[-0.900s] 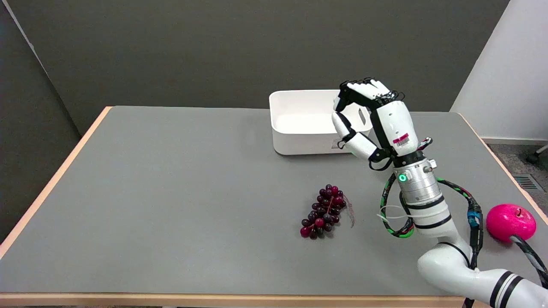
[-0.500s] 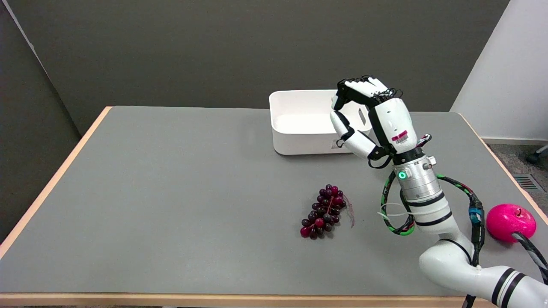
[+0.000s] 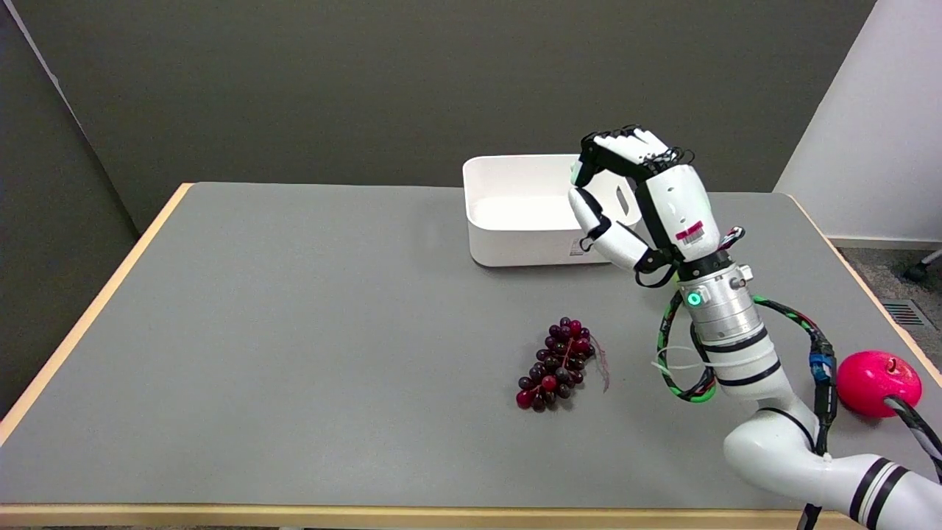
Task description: Pick up the red apple.
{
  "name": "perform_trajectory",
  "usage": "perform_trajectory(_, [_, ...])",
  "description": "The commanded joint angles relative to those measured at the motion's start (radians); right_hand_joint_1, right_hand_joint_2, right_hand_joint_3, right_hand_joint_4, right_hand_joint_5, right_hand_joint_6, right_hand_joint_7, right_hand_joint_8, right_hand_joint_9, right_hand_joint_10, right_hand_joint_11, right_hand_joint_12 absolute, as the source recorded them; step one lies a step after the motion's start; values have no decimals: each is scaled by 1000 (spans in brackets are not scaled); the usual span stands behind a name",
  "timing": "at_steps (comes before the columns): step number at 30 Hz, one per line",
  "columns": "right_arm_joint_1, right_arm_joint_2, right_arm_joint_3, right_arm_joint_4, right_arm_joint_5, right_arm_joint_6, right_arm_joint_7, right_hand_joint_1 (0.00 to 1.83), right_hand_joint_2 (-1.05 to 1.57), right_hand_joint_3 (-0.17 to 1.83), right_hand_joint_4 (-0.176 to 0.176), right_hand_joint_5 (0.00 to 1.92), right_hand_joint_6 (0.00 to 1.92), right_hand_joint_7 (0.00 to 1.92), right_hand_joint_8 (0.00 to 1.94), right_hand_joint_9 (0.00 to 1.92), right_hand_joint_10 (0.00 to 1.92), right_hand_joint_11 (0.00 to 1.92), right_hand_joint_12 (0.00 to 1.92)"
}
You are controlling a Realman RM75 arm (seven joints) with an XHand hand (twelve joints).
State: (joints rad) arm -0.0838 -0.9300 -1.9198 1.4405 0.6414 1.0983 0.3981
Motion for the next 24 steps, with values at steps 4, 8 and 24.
perform_trajectory(4, [-82, 187, 135, 257, 86, -187, -86, 843, 1162, 343, 125, 617, 1583, 724, 927, 611, 1163, 400, 1527])
perform_trajectory(8, [-194, 192, 249, 334, 108, -259, -222, 854, 1162, 343, 105, 619, 1582, 726, 927, 607, 1172, 398, 1531])
perform_trajectory(24, [-487, 233, 609, 346, 303, -337, -225, 852, 1153, 353, 117, 625, 1575, 732, 933, 618, 1196, 412, 1561])
